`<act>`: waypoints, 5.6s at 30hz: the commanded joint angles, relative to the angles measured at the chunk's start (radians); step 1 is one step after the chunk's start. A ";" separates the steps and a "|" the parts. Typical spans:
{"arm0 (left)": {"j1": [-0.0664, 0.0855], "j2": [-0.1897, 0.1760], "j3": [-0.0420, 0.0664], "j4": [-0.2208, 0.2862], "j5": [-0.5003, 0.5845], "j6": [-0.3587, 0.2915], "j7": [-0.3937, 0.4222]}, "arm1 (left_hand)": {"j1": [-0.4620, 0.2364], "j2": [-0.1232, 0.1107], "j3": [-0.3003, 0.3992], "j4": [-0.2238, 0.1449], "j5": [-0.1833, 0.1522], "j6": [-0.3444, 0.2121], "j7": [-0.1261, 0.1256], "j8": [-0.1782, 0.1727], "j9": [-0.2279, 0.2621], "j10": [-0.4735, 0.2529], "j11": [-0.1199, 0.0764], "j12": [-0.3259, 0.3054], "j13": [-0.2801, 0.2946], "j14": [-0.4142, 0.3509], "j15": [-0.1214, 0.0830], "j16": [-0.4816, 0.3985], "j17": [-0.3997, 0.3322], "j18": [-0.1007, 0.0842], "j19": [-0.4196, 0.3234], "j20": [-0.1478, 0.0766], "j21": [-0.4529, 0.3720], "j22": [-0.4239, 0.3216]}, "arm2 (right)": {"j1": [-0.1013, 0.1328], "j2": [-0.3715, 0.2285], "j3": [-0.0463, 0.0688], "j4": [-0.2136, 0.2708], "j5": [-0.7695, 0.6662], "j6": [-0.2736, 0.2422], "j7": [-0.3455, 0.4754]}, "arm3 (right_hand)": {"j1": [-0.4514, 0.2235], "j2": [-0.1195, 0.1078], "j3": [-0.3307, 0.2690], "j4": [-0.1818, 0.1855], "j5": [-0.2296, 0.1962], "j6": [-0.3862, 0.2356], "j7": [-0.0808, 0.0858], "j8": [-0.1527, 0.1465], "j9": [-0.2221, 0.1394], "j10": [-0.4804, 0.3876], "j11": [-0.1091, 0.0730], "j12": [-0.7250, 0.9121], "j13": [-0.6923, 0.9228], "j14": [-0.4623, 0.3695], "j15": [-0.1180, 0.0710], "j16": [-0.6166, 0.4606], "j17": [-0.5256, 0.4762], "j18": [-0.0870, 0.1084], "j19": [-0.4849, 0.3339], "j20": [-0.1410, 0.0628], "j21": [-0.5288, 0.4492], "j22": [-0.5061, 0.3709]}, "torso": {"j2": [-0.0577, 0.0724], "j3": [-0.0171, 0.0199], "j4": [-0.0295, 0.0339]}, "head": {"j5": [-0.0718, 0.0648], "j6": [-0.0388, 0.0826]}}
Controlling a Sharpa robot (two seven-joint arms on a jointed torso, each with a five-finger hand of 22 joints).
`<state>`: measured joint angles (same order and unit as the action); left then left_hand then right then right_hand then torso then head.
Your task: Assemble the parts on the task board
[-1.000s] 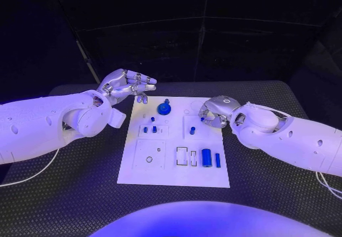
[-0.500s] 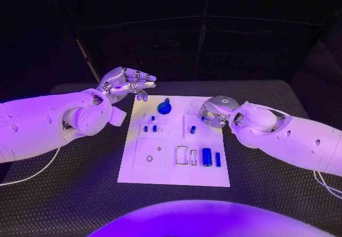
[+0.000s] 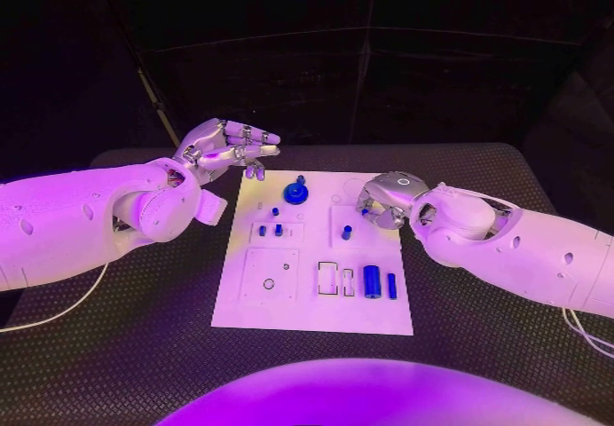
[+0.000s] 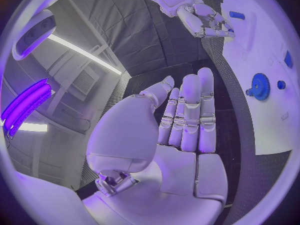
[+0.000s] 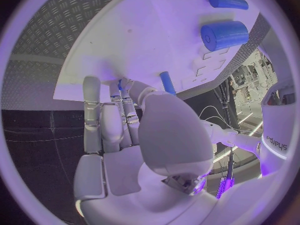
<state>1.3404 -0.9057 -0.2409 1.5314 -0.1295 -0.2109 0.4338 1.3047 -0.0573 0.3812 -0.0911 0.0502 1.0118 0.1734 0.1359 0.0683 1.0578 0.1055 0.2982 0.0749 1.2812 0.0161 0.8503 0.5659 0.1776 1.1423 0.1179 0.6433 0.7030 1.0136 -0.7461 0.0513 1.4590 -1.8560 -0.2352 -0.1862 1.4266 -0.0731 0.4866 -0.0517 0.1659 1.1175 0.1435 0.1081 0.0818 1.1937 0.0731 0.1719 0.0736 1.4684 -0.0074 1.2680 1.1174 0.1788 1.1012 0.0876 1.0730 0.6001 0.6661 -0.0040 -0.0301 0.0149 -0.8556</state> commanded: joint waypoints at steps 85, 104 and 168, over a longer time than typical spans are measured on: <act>0.002 0.017 0.001 -0.032 0.027 0.016 0.035 | -0.028 0.005 -0.033 0.031 -0.001 -0.004 0.008 -0.005 -0.002 -0.014 0.004 0.002 -0.001 -0.010 0.006 -0.018 -0.015 0.005 -0.004 0.006 -0.029 -0.023 | -0.017 0.188 -0.064 0.152 0.061 0.029 0.032 | -0.019 -0.001 0.015 -0.005 0.002 0.003 0.008 -0.009 -0.006 0.004 0.004 -0.010 -0.003 0.035 -0.001 0.025 0.012 -0.012 0.004 0.005 0.025 0.020 | 0.001 -0.0016 0.0009 | 0.149 -0.017; 0.002 0.021 0.001 -0.036 0.027 0.023 0.037 | -0.028 0.005 -0.034 0.032 -0.001 -0.004 0.008 -0.005 -0.002 -0.014 0.004 0.002 -0.001 -0.011 0.007 -0.019 -0.016 0.005 -0.005 0.007 -0.032 -0.025 | -0.032 0.204 -0.069 0.129 0.054 0.043 0.029 | -0.022 -0.001 0.014 -0.004 0.002 0.004 0.008 -0.009 -0.006 0.004 0.004 -0.010 -0.002 0.035 -0.001 0.025 0.011 -0.012 0.003 0.006 0.025 0.021 | 0.002 -0.0008 0.0015 | 0.153 -0.017; 0.002 0.024 0.001 -0.043 0.027 0.046 0.018 | -0.026 0.007 -0.039 0.033 -0.001 -0.007 0.010 -0.007 -0.002 -0.019 0.005 0.002 -0.001 -0.016 0.008 -0.022 -0.018 0.005 -0.006 0.007 -0.038 -0.029 | -0.053 0.151 -0.076 0.191 0.028 -0.087 0.033 | -0.067 -0.060 -0.045 -0.004 -0.013 -0.161 0.030 -0.045 -0.016 -0.203 0.050 -0.082 -0.009 0.001 0.043 -0.036 -0.112 0.007 -0.089 0.037 -0.050 -0.091 | 0.002 -0.0009 0.0006 | 0.148 -0.017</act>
<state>1.3408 -0.8813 -0.2409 1.4880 -0.1075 -0.1780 0.4478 1.2862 -0.0495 0.3492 -0.0594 0.0502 1.0081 0.1769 0.1359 0.0680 1.0470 0.1091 0.2981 0.0748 1.2742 0.0232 0.8317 0.5492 0.1770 1.1391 0.1212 0.6090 0.6744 0.9597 -0.5864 -0.0249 1.6384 -1.8316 -0.2572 -0.1687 1.3578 -0.1235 0.4468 -0.0563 0.1570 0.9639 0.1722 0.0658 0.0642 0.9966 0.1267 0.0841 0.0637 1.4666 0.0270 1.2339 1.0069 0.1789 1.0165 0.1251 1.0290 0.5103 0.6677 -0.0050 -0.0293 0.1651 -0.8728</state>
